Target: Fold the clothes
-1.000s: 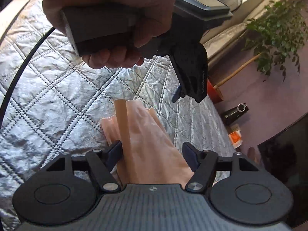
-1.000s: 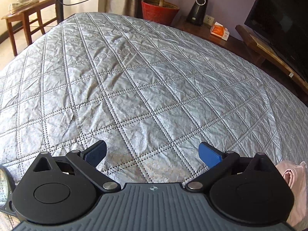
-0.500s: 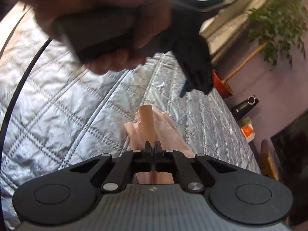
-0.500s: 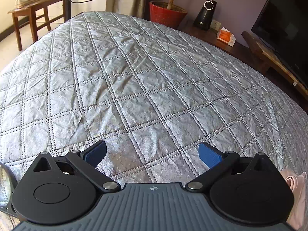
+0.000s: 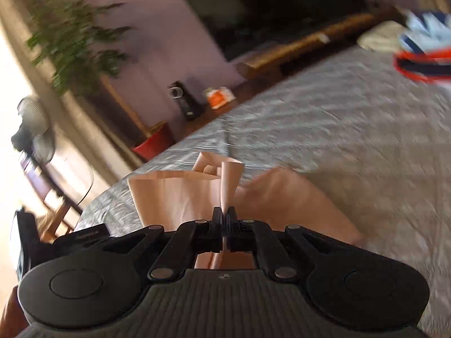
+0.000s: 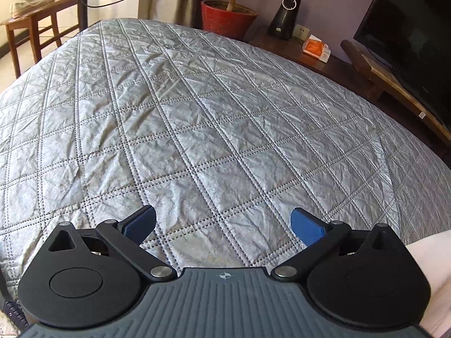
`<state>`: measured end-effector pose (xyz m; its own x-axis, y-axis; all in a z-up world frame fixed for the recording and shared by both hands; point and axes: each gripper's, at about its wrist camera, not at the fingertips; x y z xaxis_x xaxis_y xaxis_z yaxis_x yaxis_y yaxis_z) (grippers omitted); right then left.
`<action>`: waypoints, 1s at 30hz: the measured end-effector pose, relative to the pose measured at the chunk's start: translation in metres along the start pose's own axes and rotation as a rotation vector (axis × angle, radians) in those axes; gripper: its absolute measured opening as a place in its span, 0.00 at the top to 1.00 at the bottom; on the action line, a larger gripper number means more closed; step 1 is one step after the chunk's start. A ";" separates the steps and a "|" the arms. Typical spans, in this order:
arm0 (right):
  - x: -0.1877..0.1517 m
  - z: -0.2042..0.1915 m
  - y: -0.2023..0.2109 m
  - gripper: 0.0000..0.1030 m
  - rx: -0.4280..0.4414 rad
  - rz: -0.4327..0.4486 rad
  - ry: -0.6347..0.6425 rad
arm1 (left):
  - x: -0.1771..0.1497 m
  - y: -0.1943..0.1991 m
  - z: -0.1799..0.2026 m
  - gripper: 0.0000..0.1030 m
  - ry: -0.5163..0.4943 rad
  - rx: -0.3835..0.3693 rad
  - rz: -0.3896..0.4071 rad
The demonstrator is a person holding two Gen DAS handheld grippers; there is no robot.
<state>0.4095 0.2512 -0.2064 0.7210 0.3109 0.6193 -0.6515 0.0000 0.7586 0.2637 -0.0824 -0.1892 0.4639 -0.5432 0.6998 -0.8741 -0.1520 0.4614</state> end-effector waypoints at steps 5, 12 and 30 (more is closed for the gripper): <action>-0.006 0.025 -0.004 0.01 -0.030 -0.009 -0.040 | -0.012 -0.014 0.043 0.98 -0.179 -0.163 -0.052; -0.011 0.047 -0.007 0.01 -0.037 -0.005 -0.052 | 0.019 0.007 -0.017 0.66 0.290 -0.051 0.042; -0.022 0.070 -0.013 0.01 -0.069 -0.042 -0.108 | 0.030 -0.032 -0.014 0.64 0.519 0.102 -0.326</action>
<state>0.4190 0.1775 -0.2159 0.7670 0.2046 0.6081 -0.6320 0.0775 0.7711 0.3079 -0.0826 -0.1752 0.6969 0.0134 0.7171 -0.6728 -0.3341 0.6601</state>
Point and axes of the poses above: each gripper's, at about its wrist camera, not at the fingertips, and y roughly against the way its jaws point, z to its right, x to its top, and after that the axes turned 4 degrees about z, right-handed
